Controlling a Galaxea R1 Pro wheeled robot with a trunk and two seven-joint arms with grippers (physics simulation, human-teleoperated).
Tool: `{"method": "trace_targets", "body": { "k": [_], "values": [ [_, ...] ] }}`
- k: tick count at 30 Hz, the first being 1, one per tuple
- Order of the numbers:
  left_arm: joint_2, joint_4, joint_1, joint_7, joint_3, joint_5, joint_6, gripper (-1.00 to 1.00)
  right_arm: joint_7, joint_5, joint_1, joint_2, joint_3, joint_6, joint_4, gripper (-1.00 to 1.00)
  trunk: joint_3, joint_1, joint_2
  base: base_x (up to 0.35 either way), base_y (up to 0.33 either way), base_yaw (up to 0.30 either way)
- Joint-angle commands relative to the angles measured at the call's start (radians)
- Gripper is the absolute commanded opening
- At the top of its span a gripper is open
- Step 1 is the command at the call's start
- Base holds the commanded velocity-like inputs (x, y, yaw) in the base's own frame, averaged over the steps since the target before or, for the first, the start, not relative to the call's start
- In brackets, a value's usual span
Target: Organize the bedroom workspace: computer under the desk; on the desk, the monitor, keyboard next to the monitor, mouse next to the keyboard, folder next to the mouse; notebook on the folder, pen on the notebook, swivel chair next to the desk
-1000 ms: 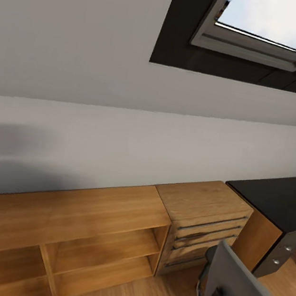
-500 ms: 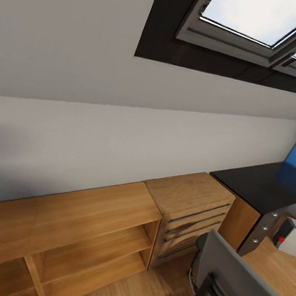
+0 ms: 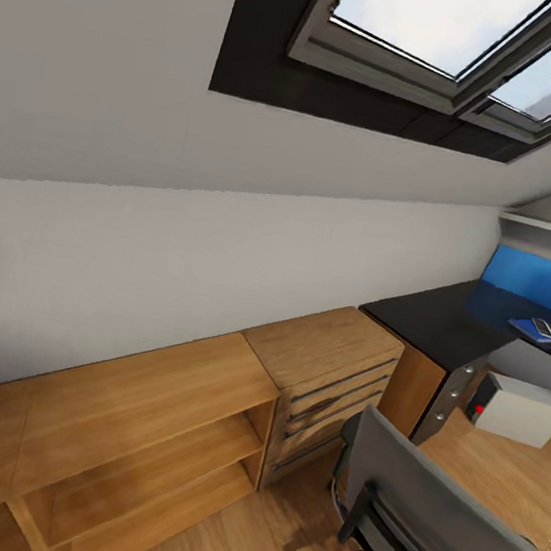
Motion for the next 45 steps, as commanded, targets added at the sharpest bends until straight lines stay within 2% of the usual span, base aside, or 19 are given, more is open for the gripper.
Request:
{"method": "trace_targets", "body": {
  "k": [1,13,27,45],
  "values": [
    [0.001,0.000,0.000,0.006,-0.009,0.006,-0.003,1.00,-0.009,0.000,-0.001,0.000,0.008,0.000,0.000,1.00,-0.003,0.001,-0.002,0.000,0.002,-0.269],
    [0.000,0.000,0.000,0.006,-0.008,0.005,-0.003,1.00,-0.009,0.000,0.000,0.000,0.008,0.000,0.000,1.00,-0.013,0.001,-0.002,0.008,0.015,-0.269],
    [-0.001,0.000,0.000,0.006,-0.008,0.005,-0.003,1.00,-0.008,0.000,-0.001,0.000,0.008,0.000,0.000,1.00,-0.025,0.001,-0.002,0.126,0.199,-0.269],
    [-0.001,0.000,0.000,0.006,-0.008,0.004,-0.003,1.00,-0.008,0.000,-0.001,0.001,0.008,0.000,0.000,1.00,-0.040,0.001,-0.002,0.006,0.019,-0.269]
  ]
}}
